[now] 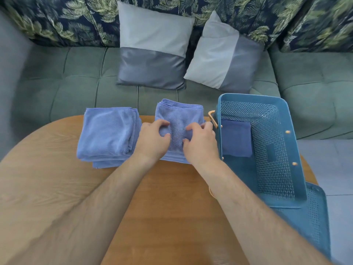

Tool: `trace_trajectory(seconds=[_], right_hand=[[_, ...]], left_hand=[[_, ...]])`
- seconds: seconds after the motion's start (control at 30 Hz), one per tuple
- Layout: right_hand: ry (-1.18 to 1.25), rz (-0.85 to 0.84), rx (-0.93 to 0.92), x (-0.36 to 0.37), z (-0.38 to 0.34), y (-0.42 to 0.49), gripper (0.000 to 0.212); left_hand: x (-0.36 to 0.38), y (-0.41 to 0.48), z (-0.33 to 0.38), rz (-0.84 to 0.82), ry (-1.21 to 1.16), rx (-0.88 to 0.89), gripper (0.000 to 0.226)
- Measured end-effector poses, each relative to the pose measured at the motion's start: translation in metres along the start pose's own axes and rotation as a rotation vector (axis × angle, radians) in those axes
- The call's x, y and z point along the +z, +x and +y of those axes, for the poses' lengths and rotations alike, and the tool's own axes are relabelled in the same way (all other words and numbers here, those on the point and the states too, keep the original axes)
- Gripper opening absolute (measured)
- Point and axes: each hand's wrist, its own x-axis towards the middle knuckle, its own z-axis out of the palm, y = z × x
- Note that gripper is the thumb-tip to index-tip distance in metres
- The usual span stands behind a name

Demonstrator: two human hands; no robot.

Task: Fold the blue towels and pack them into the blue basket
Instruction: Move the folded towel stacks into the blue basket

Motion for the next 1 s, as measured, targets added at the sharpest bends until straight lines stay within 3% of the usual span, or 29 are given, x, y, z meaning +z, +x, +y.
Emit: trace_trajectory(seconds=[0.13,0.37,0.63,0.87,1.0], right_hand=[[0.090,-0.033,-0.085,-0.005,0.004,-0.006,0.050],[0.106,-0.111,-0.216,-0.032,0.029,-0.042,0.069],[-0.067,-0.123,-0.187,-0.109,0.103,-0.067,0.093],[-0.269,-0.278,-0.057,-0.113,0.183,-0.047,0.093],[-0.309,-0.469,-0.018,-0.083,0.209,-0.025,0.077]], left_hand=[[-0.008,-0.006,0.005,-0.076,-0.154,-0.061,0.050],[-0.001,-0.054,0.026,-0.135,-0.151,0.154,0.065],[0.046,-0.098,0.096,-0.232,0.146,0.429,0.086],[0.131,-0.104,0.140,-0.376,0.515,0.396,0.076],[0.171,-0.085,0.126,-0.523,0.611,0.190,0.056]])
